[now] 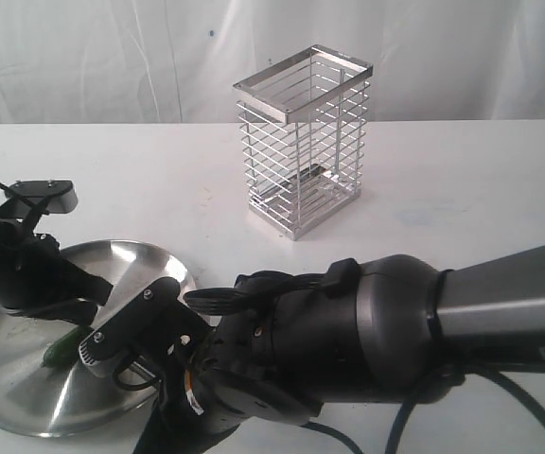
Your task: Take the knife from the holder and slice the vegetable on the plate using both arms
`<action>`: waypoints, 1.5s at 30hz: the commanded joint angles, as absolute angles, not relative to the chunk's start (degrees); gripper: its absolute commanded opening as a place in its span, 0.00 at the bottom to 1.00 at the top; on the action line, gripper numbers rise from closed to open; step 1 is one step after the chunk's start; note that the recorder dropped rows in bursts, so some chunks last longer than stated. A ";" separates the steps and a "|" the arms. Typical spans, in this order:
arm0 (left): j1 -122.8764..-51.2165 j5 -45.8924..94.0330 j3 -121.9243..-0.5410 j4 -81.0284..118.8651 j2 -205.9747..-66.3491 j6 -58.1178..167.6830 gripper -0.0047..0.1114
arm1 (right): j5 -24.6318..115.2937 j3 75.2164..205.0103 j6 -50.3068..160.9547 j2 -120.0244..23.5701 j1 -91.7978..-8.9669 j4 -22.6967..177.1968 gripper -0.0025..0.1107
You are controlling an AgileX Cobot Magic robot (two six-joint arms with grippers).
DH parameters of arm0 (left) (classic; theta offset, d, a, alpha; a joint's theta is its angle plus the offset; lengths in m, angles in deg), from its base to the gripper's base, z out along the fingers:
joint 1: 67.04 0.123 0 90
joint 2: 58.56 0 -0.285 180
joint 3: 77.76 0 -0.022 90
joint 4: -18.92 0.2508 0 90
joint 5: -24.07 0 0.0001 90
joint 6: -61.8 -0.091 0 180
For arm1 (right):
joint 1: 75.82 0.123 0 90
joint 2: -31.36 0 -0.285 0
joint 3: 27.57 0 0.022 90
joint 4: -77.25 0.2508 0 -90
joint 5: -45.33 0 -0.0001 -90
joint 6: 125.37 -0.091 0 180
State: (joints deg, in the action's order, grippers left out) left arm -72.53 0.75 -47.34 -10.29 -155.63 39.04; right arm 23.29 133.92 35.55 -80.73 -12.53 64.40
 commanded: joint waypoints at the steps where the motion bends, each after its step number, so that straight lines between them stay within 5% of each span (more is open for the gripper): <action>1: -72.94 1.12 -47.04 -12.56 -157.92 37.29 0.04 | 23.23 134.11 35.35 -80.53 -12.47 64.33 0.02; 45: -74.02 0.12 -42.35 -18.50 -151.39 30.94 0.04 | 23.95 134.11 35.14 -81.77 -12.47 64.33 0.02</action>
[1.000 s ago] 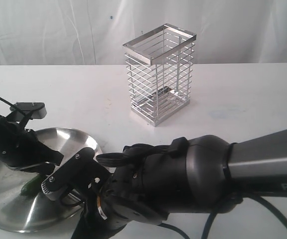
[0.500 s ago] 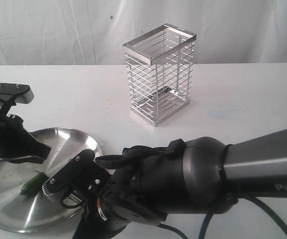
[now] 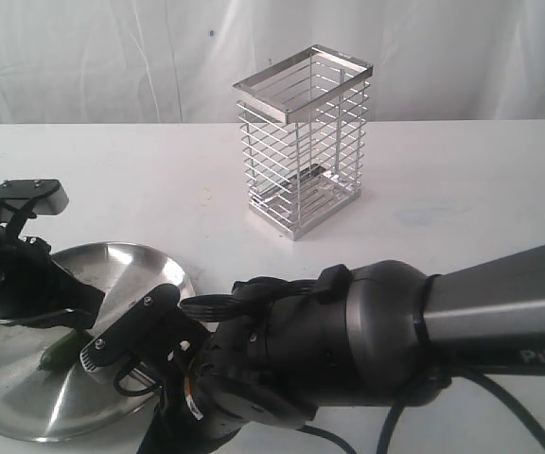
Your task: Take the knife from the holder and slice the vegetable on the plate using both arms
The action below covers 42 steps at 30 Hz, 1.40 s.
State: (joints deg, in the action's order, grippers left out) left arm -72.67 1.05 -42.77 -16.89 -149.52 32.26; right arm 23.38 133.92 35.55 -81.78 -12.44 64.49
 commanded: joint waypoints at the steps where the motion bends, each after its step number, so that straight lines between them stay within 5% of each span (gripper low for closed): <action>1: -74.57 0.01 -42.35 -18.50 -152.15 30.94 0.04 | 23.95 134.11 35.14 -81.77 -12.47 64.33 0.02; 20: -76.34 1.37 -43.93 -14.73 -147.31 30.09 0.04 | 24.05 134.11 34.94 -81.98 -12.47 64.33 0.02; 27: -76.24 -2.81 -43.93 2.29 -142.59 41.54 0.04 | 23.80 134.11 34.93 -82.25 -12.47 64.80 0.02; 35: -76.34 -3.02 -40.78 10.21 -142.93 46.37 0.45 | 23.80 134.11 34.93 -82.25 -12.47 64.80 0.02; 42: -76.34 4.98 -37.23 10.21 -143.62 46.37 0.46 | 23.80 134.11 34.93 -82.25 -12.47 64.92 0.02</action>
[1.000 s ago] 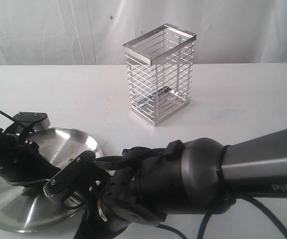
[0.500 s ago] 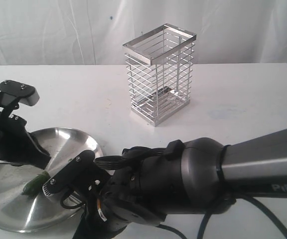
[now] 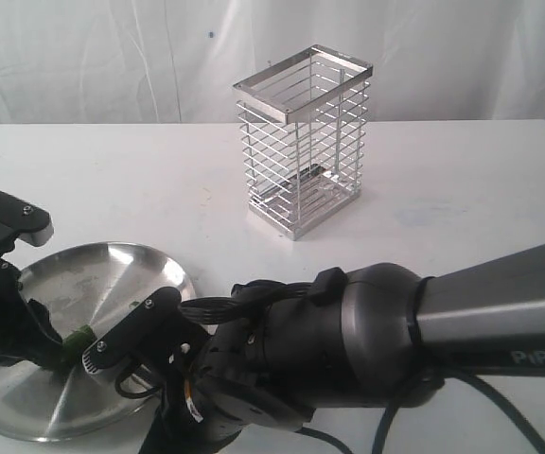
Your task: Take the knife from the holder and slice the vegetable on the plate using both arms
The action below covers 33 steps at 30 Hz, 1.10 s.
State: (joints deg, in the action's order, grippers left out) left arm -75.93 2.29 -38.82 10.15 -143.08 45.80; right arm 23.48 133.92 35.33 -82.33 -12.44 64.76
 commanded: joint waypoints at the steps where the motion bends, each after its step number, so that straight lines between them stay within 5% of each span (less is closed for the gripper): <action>1: -76.34 5.08 -37.23 10.21 -144.24 46.37 0.46 | 23.80 134.11 34.93 -82.25 -12.47 64.92 0.02; 33: -76.34 12.70 -37.35 5.27 -154.60 45.44 0.38 | 16.28 134.11 34.93 -82.25 -12.47 65.16 0.02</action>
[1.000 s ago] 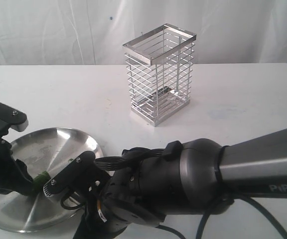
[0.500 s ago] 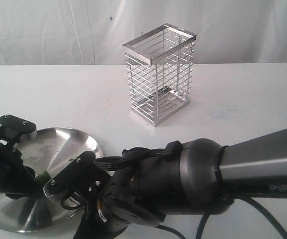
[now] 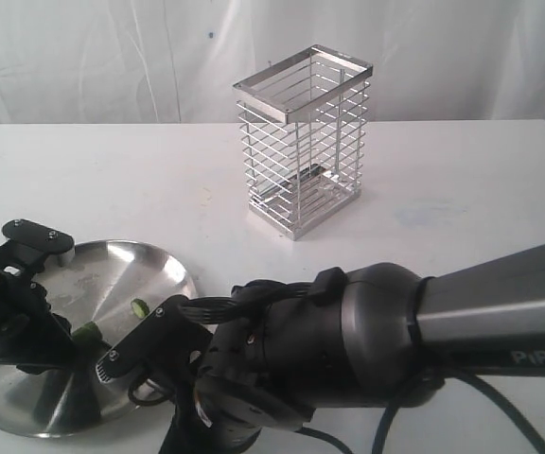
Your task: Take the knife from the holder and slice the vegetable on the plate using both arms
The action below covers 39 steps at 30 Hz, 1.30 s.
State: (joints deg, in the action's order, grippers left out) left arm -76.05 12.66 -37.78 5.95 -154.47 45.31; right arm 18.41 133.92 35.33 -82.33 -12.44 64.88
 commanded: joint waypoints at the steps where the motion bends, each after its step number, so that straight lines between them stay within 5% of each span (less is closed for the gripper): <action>1: -76.34 12.53 -37.35 5.27 -154.60 45.44 0.38 | 15.97 134.11 35.21 -82.25 -12.47 65.22 0.02; 39: -76.34 9.99 -37.35 3.92 -152.82 45.34 0.38 | -2.86 151.40 49.58 -91.56 -12.47 63.07 0.02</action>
State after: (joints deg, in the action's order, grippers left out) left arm -76.05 11.47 -37.78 4.75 -153.72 45.31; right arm -1.42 150.32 48.24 -90.59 -12.44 64.41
